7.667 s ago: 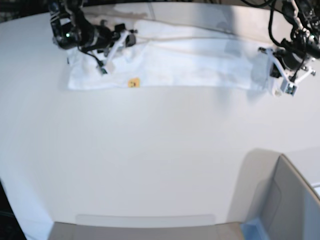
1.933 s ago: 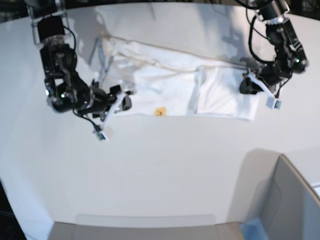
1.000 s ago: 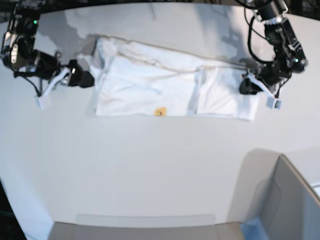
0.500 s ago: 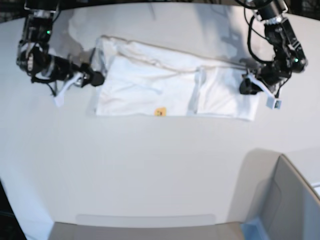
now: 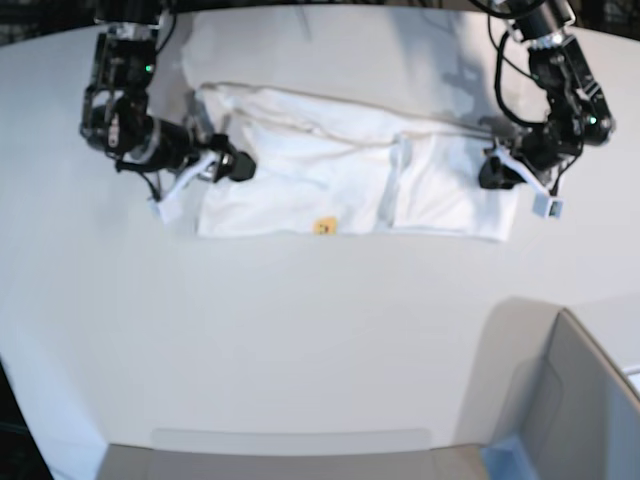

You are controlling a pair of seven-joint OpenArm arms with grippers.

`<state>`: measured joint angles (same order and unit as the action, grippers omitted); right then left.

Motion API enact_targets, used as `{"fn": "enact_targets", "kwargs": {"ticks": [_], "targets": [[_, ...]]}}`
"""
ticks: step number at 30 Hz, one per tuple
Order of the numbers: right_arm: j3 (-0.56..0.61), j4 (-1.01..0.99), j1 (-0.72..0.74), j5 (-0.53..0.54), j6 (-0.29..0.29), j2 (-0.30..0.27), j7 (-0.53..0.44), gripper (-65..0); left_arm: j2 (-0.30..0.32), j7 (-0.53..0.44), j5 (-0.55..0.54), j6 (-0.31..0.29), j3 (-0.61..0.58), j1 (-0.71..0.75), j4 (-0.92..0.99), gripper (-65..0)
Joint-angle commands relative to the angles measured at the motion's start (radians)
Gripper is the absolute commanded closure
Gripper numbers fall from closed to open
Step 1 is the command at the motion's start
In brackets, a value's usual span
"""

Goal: Layout the t-shirt on the table in an organized manner, then fold the t-shirt properly
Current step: 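Release the right gripper and regrasp the shirt end, pulling it outward, then lift the shirt end with the right gripper and fold it toward the left gripper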

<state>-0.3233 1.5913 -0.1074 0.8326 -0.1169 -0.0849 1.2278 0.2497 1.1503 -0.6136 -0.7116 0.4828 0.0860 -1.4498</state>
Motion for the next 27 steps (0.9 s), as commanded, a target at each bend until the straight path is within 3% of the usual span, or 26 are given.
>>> {"fn": "enact_targets", "kwargs": {"ticks": [1,5,7,10,12,17,21,27], "targets": [[0.019,0.008,0.005,-0.011,-0.002,0.001,0.013,-28.9,0.003,0.069,0.060,0.014,-0.003,0.010,0.005,-19.3],[0.043,0.008,0.007,-0.017,0.003,0.001,0.010,-11.3,0.003,0.078,0.060,0.014,-0.003,0.011,0.005,-19.3],[0.039,0.016,0.007,-0.017,0.049,0.003,0.008,-0.5,0.003,0.104,0.059,0.014,0.000,0.011,0.005,-19.3],[0.039,0.017,0.022,-0.017,0.142,-0.006,0.008,0.0,0.003,0.129,0.056,0.014,0.000,0.010,0.005,-19.3],[0.040,0.017,0.030,-0.019,0.173,-0.026,0.008,0.0,0.001,0.132,0.056,0.014,-0.002,0.010,0.005,-19.3],[0.039,0.017,0.085,-0.019,0.176,-0.092,0.008,0.0,-0.016,0.136,0.054,0.014,-0.003,0.010,0.001,-19.3],[0.039,0.011,0.127,-0.031,0.178,-0.151,0.008,0.0,-0.028,0.204,0.053,0.014,-0.003,0.010,-0.001,-19.3],[0.037,0.011,0.199,-0.212,0.178,-0.164,0.008,0.0,-0.077,0.233,0.053,0.014,-0.003,0.010,-0.095,-19.3]]}}
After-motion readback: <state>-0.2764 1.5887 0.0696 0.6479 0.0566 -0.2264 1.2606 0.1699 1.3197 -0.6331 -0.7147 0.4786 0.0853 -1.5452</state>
